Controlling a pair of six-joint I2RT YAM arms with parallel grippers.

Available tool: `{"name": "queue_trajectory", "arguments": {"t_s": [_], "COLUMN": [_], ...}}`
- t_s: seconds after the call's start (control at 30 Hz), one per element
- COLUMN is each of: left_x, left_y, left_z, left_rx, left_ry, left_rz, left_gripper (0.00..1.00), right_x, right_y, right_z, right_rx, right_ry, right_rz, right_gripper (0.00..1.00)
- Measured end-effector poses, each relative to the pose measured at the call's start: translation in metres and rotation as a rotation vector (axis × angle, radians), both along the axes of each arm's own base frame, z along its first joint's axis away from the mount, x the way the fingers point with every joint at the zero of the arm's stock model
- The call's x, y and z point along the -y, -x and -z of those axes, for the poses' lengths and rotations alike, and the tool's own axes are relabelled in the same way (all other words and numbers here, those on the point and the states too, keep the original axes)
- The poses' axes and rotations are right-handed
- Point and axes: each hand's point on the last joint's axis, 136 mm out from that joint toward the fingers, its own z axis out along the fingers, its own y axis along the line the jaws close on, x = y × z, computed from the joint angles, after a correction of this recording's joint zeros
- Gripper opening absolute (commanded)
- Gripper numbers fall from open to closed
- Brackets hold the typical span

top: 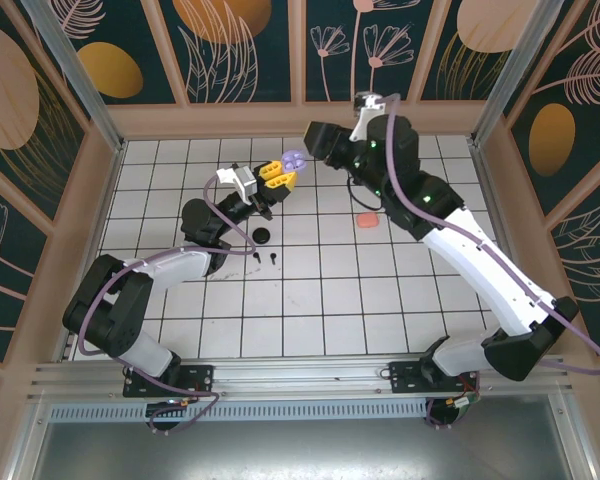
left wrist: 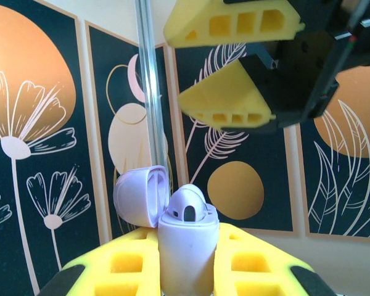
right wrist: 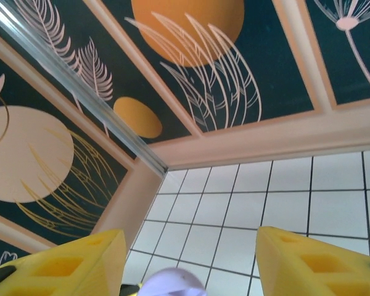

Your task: Insert wireless bluetooth earbuds into charging case

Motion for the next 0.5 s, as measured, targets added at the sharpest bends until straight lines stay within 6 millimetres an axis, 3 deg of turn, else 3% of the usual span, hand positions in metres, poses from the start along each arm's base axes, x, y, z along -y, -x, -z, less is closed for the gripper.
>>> {"name": "queue_trajectory", "arguments": {"t_s": [0.13, 0.23, 0.33, 0.5], "left_x": [0.001, 0.003, 0.005, 0.010], "left_y": [0.001, 0.003, 0.003, 0.005], "left_z": [0.002, 0.005, 0.010, 0.016], "left_rx": [-0.006, -0.012, -0.027, -0.048], "left_ry": [-0.004, -0.015, -0.032, -0.053], "left_rz": [0.009, 0.025, 0.040, 0.061], "left_gripper": [0.00, 0.00, 0.00, 0.00], "right_x": [0.010, 0.000, -0.020, -0.049], "right_y": [-0.011, -0.025, -0.040, -0.059], "right_z": [-0.003, 0.004, 0.022, 0.072], "right_rx": [-0.026, -0.067, -0.125, -0.253], "right_ry": [0.017, 0.058, 0.109, 0.215], "right_rz": [-0.008, -0.042, -0.093, -0.182], "right_gripper": [0.36, 0.20, 0.13, 0.05]}}
